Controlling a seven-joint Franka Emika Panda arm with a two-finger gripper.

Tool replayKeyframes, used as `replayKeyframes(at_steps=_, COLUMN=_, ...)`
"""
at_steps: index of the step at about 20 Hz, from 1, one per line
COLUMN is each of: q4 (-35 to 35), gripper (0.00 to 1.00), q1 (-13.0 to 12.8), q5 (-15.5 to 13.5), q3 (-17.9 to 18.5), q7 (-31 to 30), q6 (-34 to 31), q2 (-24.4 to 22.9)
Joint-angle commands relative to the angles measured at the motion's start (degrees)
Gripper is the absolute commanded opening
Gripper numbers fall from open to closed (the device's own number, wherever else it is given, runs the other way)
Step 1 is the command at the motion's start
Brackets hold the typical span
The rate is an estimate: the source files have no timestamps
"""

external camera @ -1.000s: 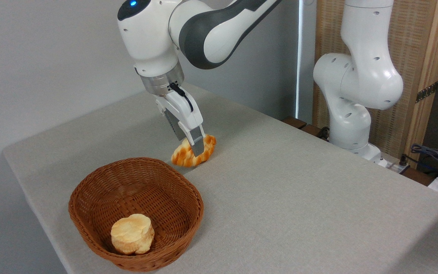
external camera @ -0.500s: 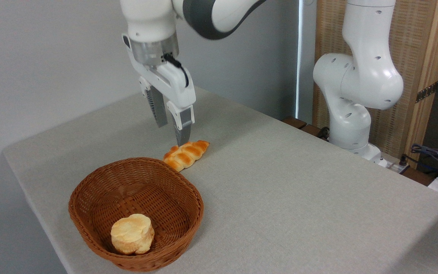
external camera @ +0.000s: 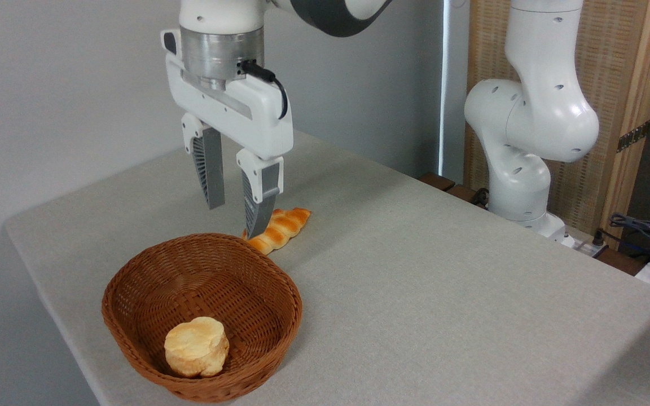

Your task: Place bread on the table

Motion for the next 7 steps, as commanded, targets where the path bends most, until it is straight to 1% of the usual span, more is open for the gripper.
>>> replayKeyframes(at_steps=1, q4=1.5, gripper=1.0, q1=-0.6, q5=2.9, q3=0.5, q7=-0.1, q6=0.3, q2=0.9)
replayKeyframes(at_steps=3, q4=1.5, gripper=1.0, q1=-0.6, q5=2.7, q3=0.6, q7=-0.3, q6=0.3, q2=0.8)
replayKeyframes(at_steps=5, q4=1.6, gripper=1.0, q1=-0.6, q5=2.0, q3=1.8, q7=-0.4, q6=0.5, q2=0.7)
replayKeyframes(at_steps=7, q4=1.6, gripper=1.0, q1=-0.7, q5=2.0, q3=2.1, q7=-0.3, q6=0.5, q2=0.7)
